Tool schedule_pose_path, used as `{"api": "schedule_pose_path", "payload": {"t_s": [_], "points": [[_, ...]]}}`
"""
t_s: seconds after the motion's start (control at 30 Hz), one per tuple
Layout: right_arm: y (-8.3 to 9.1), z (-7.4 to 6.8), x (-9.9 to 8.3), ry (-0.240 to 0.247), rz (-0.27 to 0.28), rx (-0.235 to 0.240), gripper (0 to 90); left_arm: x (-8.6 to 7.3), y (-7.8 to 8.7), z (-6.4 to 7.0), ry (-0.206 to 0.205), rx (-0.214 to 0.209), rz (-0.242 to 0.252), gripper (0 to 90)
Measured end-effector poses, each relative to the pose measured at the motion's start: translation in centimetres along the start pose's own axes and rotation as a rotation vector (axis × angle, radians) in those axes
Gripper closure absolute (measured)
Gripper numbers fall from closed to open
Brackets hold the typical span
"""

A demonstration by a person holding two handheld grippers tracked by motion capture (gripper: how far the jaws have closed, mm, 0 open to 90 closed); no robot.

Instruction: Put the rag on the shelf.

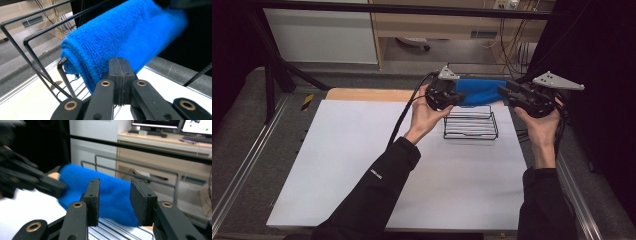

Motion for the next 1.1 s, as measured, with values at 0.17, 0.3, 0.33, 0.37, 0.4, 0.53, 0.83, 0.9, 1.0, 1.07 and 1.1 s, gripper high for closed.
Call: {"api": "schedule_pose_path", "payload": {"t_s": [0.17, 0.3, 0.33, 0.37, 0.4, 0.53, 0.83, 0.9, 1.0, 1.07, 1.1], "points": [[-0.4, -1.0, 0.3, -0.034, -0.029, 0.058, 76.8, -0.4, -0.3, 0.1, -0.018, 0.016, -0.005, 89.8], [-1.5, -0.9, -1.8, -0.078, -0.130, 0.061, 87.3, -1.0, -0.4, -0.1, -0.023, 0.025, -0.012, 89.9], [-1.7, -0.8, -2.4, -0.084, -0.143, 0.054, 88.5, -1.2, -0.5, -0.2, -0.022, 0.028, -0.017, 89.8], [-1.8, -0.6, -2.9, -0.086, -0.153, 0.041, 88.9, -1.3, -0.5, -0.3, -0.022, 0.030, -0.015, 89.9], [-2.0, -0.5, -3.4, -0.086, -0.159, 0.031, 89.0, -1.4, -0.6, -0.3, -0.020, 0.030, -0.016, 89.9], [-2.5, 0.4, -4.6, -0.082, -0.153, -0.026, 87.4, -1.7, -0.7, -0.5, -0.019, 0.034, -0.014, 89.8], [-1.6, -0.4, -4.2, -0.073, -0.090, -0.006, 76.5, -3.0, 1.2, -0.8, -0.005, 0.019, -0.001, 81.0], [-1.3, -1.0, -3.8, -0.074, -0.073, 0.003, 71.8, -3.5, 2.1, -0.9, -0.008, 0.023, -0.007, 75.5], [-0.8, -2.0, -3.3, -0.070, -0.061, 0.013, 62.6, -4.7, 3.4, -1.2, -0.015, 0.039, -0.027, 66.3], [-0.6, -2.7, -3.2, -0.077, -0.055, 0.021, 54.1, -5.7, 4.4, -1.4, -0.014, 0.050, -0.043, 59.8], [-0.5, -3.1, -3.2, -0.078, -0.053, 0.028, 50.2, -6.3, 4.8, -1.6, -0.013, 0.055, -0.051, 56.4]]}}
Point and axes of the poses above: each handheld gripper's, and its own axes: y roughly backward along the jaws, x roughly out of its top, z roughly to its right, the point moved 6 cm from there along -y, roughly forward along the jaws, and after that the axes turned 6 degrees about -z, right-handed, at the moved point
